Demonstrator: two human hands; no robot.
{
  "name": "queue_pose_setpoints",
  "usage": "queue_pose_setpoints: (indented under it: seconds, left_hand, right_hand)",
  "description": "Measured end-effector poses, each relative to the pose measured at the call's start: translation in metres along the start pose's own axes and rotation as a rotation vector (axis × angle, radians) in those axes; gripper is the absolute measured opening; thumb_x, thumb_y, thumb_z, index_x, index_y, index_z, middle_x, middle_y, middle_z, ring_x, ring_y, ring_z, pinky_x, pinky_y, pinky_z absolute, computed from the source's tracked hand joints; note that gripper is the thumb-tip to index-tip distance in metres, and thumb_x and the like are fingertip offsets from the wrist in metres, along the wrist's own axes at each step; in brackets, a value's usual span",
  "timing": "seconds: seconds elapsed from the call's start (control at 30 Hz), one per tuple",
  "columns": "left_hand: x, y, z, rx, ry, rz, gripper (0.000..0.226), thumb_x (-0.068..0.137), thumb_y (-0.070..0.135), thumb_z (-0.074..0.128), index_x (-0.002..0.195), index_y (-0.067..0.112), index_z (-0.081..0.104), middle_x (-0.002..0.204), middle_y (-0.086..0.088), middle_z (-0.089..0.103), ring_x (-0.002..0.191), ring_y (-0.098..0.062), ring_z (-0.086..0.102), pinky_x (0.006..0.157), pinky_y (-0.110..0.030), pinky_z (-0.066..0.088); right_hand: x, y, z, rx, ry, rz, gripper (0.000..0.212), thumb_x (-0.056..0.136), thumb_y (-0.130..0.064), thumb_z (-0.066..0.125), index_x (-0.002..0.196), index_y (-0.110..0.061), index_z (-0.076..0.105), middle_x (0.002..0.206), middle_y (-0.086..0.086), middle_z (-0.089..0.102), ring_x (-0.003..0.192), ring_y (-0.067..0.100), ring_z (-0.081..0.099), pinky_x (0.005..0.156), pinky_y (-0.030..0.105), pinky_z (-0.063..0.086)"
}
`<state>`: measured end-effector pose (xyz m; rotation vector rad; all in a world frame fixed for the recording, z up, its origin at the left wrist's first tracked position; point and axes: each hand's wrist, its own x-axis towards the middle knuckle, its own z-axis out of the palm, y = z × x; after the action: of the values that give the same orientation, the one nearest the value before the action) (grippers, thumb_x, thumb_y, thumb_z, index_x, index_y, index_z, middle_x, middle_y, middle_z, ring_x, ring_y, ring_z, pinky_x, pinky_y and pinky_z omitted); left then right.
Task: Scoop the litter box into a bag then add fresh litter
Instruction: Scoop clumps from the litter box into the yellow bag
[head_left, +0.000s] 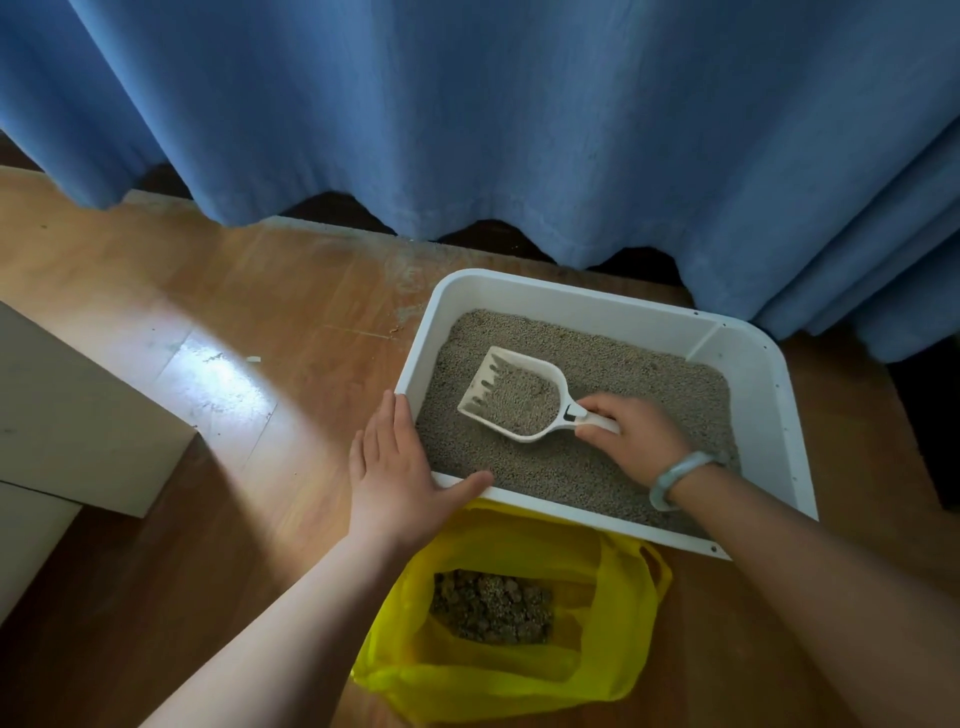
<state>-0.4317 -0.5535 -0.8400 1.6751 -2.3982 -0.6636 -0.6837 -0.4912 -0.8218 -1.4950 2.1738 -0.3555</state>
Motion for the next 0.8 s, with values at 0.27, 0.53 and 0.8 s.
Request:
queue_pose_setpoints:
  seconds: [0.27, 0.53, 0.8]
  left_hand:
    - [-0.002, 0.001, -0.007, 0.004, -0.023, 0.005, 0.122, 0.068, 0.078, 0.052, 0.15, 0.011, -0.008, 0.159, -0.004, -0.009, 0.146, -0.019, -0.006, 0.119, -0.041, -0.002]
    - [-0.003, 0.003, -0.007, 0.013, -0.019, -0.001, 0.121, 0.069, 0.077, 0.053, 0.15, 0.01, -0.008, 0.159, -0.005, -0.009, 0.146, -0.02, -0.007, 0.119, -0.04, -0.003]
    - [-0.002, 0.001, -0.011, 0.017, -0.033, 0.012, 0.117, 0.072, 0.072, 0.056, 0.15, 0.011, -0.005, 0.159, -0.006, -0.006, 0.146, -0.022, -0.001, 0.119, -0.04, 0.002]
  right_hand:
    - [-0.006, -0.003, -0.004, -0.031, 0.018, 0.012, 0.029, 0.087, -0.041, 0.058, 0.114, -0.031, 0.061, 0.088, -0.006, 0.067, 0.074, 0.014, 0.061, 0.068, 0.038, 0.053]
    - [-0.015, -0.005, -0.01, -0.043, -0.014, 0.019, 0.028, 0.087, -0.037, 0.06, 0.114, -0.03, 0.061, 0.092, -0.007, 0.067, 0.077, 0.012, 0.06, 0.07, 0.035, 0.052]
    - [-0.027, -0.006, -0.012, 0.038, -0.077, 0.053, 0.026, 0.086, -0.034, 0.063, 0.111, -0.028, 0.064, 0.092, -0.01, 0.066, 0.079, 0.009, 0.06, 0.074, 0.036, 0.053]
